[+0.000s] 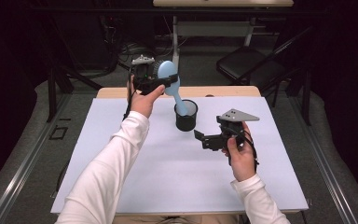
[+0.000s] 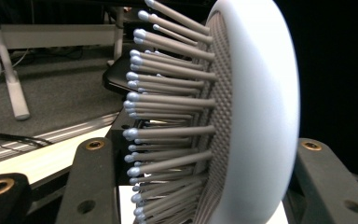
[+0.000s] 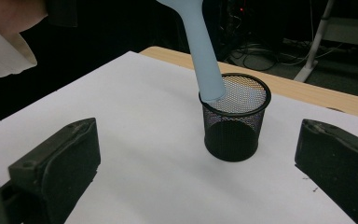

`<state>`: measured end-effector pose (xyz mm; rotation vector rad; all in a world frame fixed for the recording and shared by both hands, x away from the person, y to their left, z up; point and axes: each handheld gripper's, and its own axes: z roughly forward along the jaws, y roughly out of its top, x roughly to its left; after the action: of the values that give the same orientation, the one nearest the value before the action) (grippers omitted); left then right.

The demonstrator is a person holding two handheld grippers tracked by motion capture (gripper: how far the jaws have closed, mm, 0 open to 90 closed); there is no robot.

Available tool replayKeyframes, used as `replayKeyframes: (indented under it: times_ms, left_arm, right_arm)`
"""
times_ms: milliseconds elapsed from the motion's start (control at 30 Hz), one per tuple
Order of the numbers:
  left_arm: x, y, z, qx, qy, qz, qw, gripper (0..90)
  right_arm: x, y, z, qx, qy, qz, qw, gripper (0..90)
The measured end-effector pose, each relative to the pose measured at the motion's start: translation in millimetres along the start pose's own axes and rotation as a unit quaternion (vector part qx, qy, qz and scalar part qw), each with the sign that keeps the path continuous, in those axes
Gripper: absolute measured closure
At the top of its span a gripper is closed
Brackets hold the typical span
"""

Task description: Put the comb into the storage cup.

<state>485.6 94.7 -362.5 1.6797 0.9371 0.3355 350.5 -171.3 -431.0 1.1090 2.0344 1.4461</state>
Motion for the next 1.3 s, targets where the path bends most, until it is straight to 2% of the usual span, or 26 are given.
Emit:
replayKeyframes:
  times_ms: [333, 467, 667, 1133, 1300]
  left_arm:
    - [2.3, -4.3, 9.6, -0.008, 0.010, -0.003, 0.9999, 48.0]
    - [2.7, -5.5, 12.8, -0.009, 0.013, 0.003, 0.9999, 47.9]
    - [3.4, -8.1, 17.3, -0.016, 0.010, -0.006, 0.9998, 47.9]
    - [8.2, -14.5, 28.6, -0.012, 0.032, 0.013, 0.9993, 48.1]
    - [9.8, -17.7, 32.3, -0.007, 0.029, 0.012, 0.9995, 48.1]
  right_arm:
    - [-1.1, -0.4, -0.7, -0.001, -0.002, 0.000, 1.0000, 0.0]
    - [0.2, -1.3, 0.6, 0.001, -0.002, -0.001, 1.0000, 0.0]
    - [0.8, -1.5, 1.0, 0.002, -0.001, -0.001, 1.0000, 0.0]
    - [-0.6, -2.3, 0.9, 0.004, -0.001, 0.001, 1.0000, 0.0]
    - [-0.4, -2.3, 1.0, 0.004, -0.001, 0.001, 1.0000, 0.0]
